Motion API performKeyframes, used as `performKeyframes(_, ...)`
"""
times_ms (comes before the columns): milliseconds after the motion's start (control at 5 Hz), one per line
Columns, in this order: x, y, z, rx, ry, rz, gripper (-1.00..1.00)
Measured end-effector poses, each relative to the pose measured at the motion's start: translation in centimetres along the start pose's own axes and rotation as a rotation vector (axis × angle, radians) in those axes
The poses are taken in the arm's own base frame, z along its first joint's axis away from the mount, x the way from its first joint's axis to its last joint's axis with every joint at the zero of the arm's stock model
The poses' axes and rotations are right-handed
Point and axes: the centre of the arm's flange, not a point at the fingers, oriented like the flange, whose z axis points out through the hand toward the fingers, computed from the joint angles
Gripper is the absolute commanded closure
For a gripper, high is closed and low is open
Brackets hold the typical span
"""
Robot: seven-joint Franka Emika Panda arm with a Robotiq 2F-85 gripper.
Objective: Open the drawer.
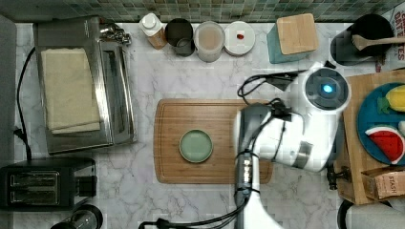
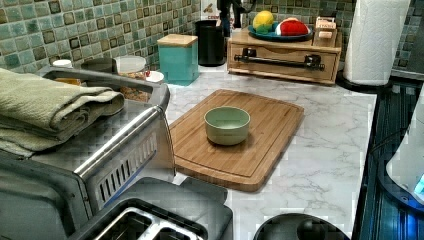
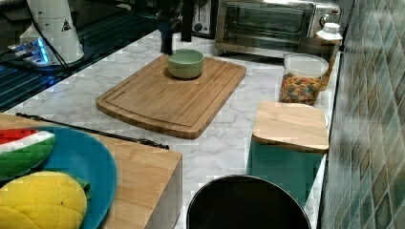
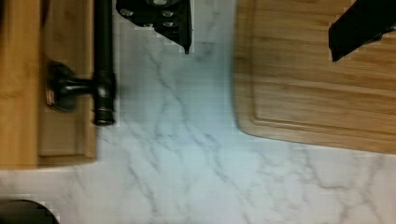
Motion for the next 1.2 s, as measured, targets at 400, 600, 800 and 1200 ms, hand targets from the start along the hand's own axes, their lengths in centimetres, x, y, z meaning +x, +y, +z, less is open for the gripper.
performKeyframes(400,-3.7,8.1,3.5,-0.069,0.125,-0.034,-1.00)
performKeyframes(600,-6.1,11.0,6.3,-0.051,0.078,-0.036,-1.00)
performKeyframes(800,-8.0,12.7,8.9,-0.029,0.060,-0.031,-1.00)
performKeyframes(1200,-9.6,12.3,10.3,-0.050,0.094,-0.021,-1.00)
